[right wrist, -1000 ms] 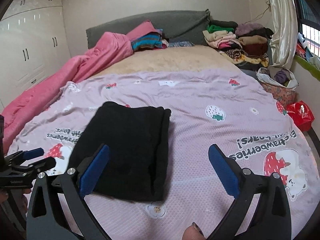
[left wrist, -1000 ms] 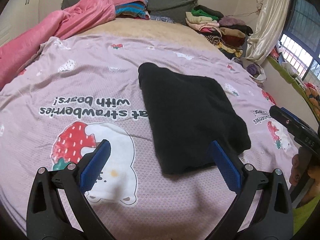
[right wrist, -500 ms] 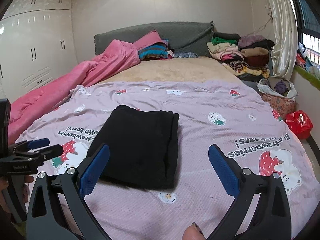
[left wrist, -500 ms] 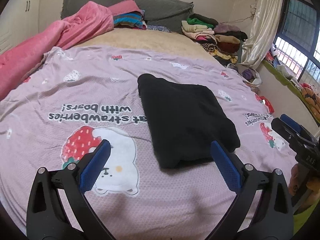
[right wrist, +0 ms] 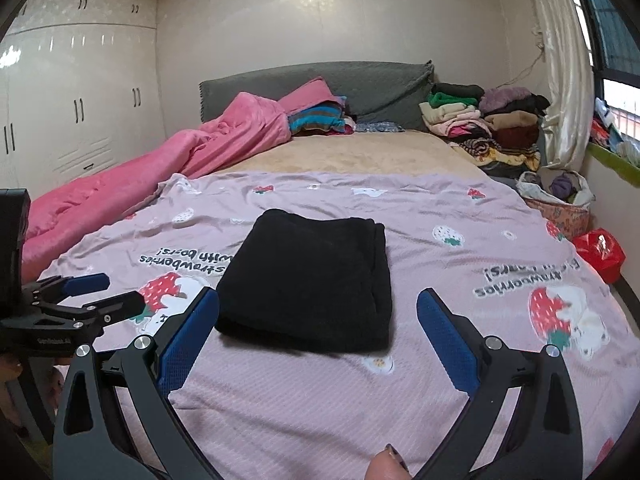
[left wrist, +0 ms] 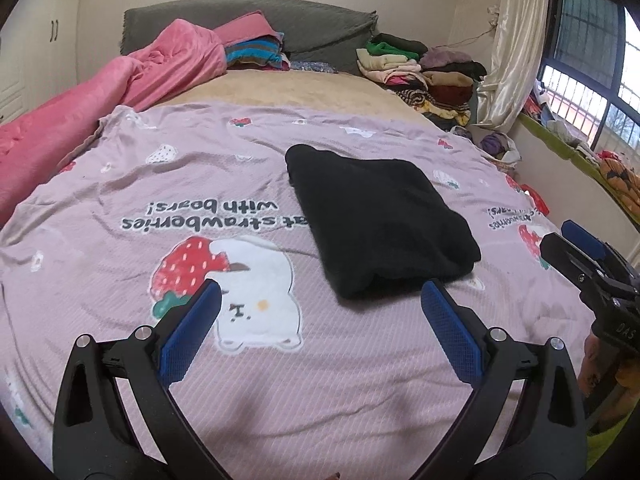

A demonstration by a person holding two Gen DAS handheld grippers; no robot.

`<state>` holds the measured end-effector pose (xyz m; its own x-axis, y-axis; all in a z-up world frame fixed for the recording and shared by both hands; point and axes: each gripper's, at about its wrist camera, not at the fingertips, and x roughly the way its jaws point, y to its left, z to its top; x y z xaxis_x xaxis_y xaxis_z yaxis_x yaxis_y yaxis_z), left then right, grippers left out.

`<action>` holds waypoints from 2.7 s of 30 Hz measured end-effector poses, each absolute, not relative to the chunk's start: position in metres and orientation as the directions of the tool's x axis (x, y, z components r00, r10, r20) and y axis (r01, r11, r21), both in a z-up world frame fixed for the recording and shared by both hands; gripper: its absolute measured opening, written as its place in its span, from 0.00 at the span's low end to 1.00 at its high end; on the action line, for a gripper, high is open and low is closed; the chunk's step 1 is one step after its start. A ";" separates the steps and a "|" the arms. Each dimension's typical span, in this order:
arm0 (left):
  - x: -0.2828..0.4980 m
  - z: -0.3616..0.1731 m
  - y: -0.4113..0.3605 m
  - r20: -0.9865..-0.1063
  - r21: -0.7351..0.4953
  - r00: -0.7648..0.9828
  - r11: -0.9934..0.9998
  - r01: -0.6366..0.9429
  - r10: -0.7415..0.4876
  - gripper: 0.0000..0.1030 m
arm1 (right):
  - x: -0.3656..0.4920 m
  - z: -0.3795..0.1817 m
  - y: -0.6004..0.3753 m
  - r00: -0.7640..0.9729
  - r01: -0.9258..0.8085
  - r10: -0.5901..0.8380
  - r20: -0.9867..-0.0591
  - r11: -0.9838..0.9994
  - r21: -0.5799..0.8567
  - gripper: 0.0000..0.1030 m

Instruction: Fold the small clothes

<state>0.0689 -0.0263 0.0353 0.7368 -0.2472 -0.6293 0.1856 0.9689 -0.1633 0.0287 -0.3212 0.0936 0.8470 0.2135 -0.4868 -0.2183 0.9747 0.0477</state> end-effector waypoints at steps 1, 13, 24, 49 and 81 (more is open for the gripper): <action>0.066 0.034 -0.025 -0.629 -0.160 0.737 0.969 0.188 -0.247 0.91 | 0.025 0.092 -0.319 0.851 -0.213 0.205 -0.484 0.976 0.040 0.96; 0.036 0.011 -0.013 -0.636 -0.145 0.732 0.969 0.198 -0.245 0.91 | -0.009 0.068 -0.315 0.878 -0.135 0.112 -0.465 0.991 -0.016 0.96; 0.028 -0.010 -0.010 -0.638 -0.168 0.728 0.968 0.185 -0.250 0.91 | -0.021 0.033 -0.323 0.840 -0.067 0.052 -0.541 0.998 -0.009 0.96; 0.033 -0.031 -0.012 -0.692 -0.146 0.687 0.975 0.168 -0.222 0.91 | -0.026 -0.004 -0.312 0.770 -0.073 0.041 -0.637 0.997 -0.023 0.96; 0.030 -0.028 -0.010 -0.684 -0.126 0.702 0.980 0.154 -0.198 0.91 | -0.027 -0.009 -0.308 0.760 -0.075 0.047 -0.649 0.997 -0.016 0.96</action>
